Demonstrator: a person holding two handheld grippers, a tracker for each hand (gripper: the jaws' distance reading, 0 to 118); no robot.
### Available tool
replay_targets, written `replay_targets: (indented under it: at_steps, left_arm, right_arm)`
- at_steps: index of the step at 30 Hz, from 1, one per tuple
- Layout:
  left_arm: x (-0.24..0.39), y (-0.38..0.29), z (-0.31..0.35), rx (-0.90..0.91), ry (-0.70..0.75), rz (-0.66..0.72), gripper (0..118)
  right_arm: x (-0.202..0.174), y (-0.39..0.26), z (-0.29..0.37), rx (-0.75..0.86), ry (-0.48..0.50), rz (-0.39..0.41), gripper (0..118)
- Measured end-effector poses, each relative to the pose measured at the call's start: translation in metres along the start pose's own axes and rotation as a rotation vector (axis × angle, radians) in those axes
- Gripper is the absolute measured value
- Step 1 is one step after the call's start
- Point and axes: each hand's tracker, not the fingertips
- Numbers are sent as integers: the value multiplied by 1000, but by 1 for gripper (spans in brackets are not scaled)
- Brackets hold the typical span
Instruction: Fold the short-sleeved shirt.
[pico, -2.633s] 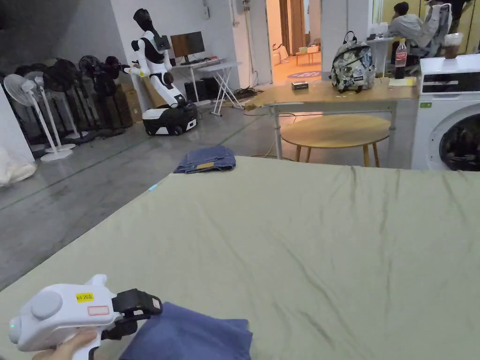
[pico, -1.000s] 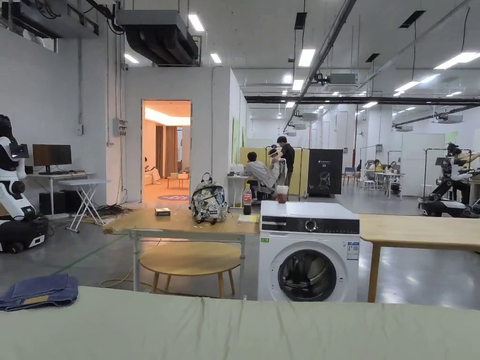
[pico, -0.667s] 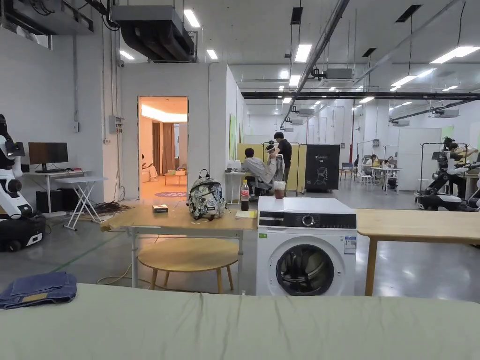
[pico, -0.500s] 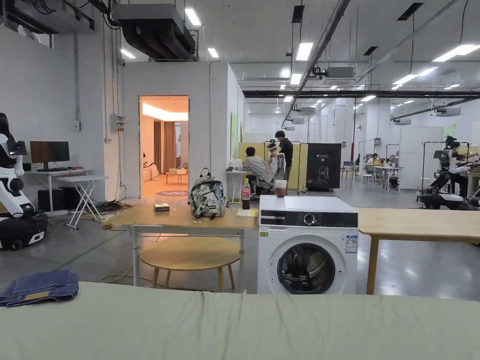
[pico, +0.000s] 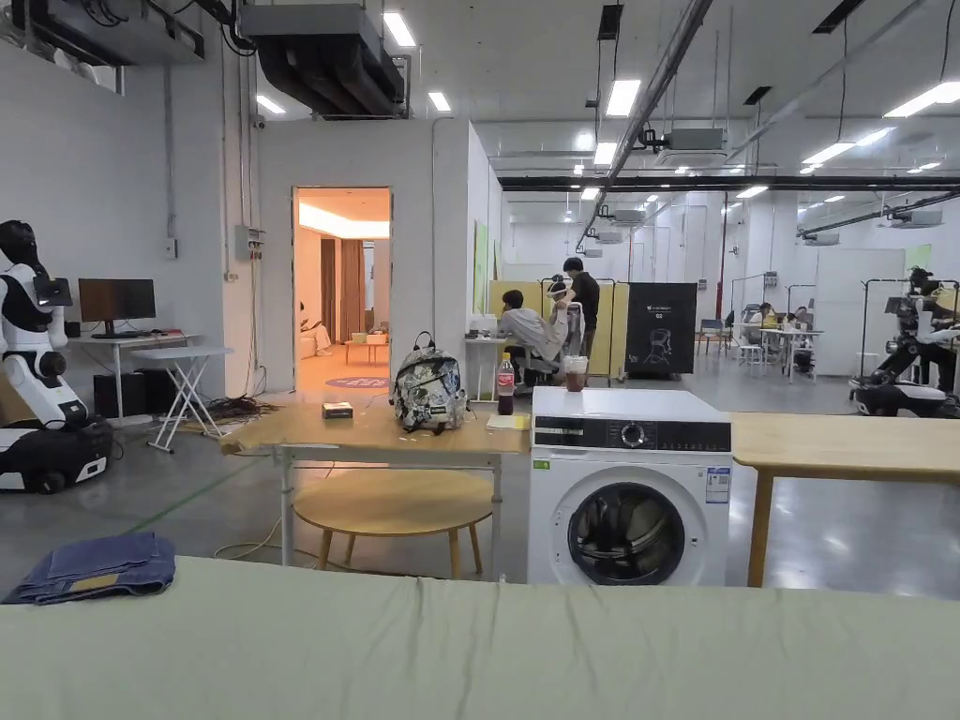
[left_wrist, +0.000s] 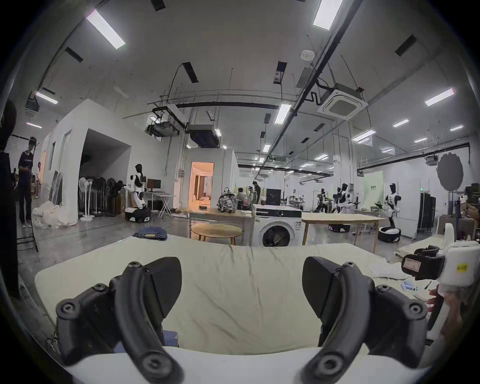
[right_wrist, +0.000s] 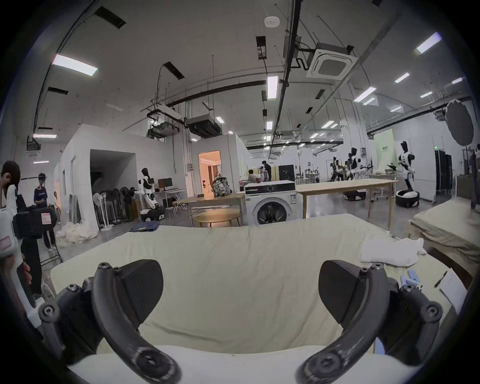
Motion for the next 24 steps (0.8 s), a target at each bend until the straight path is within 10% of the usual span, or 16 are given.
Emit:
replay_targets:
  at_steps: [24]
  left_arm:
    - [6, 1, 0, -3, -9, -21, 97]
  right_arm:
    - [4, 2, -5, -47, 12, -68, 118]
